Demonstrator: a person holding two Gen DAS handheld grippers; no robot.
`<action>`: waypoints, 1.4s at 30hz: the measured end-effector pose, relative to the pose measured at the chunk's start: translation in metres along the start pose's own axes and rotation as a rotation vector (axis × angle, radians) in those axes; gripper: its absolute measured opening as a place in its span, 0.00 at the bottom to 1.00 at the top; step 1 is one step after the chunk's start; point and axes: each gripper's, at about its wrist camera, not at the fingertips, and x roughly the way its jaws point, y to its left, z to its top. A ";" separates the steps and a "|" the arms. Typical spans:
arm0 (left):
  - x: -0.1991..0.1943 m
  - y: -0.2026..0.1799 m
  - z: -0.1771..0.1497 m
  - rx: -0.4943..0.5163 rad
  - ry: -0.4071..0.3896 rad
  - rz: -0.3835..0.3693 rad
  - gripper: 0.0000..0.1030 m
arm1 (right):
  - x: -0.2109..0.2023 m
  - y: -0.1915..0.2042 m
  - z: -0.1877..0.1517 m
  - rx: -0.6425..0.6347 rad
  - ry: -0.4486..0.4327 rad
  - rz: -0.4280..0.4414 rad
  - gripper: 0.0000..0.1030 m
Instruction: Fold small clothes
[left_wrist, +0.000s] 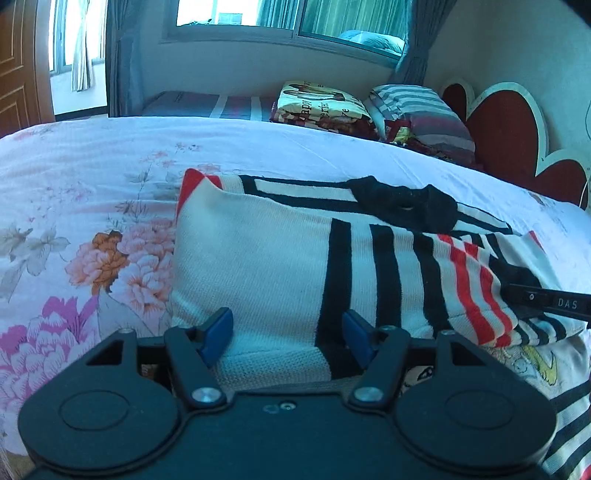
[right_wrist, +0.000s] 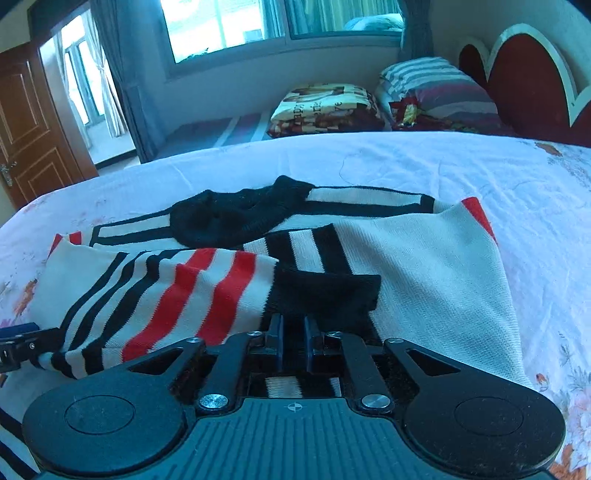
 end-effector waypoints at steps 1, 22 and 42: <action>-0.001 0.000 0.000 -0.003 0.002 0.000 0.62 | -0.001 -0.002 0.001 0.002 0.004 -0.005 0.09; 0.003 -0.037 -0.003 0.008 0.032 0.008 0.65 | 0.011 0.032 0.006 -0.137 0.052 0.019 0.43; -0.054 -0.080 -0.032 0.018 0.040 -0.060 0.64 | -0.060 0.025 -0.045 -0.171 0.037 0.188 0.43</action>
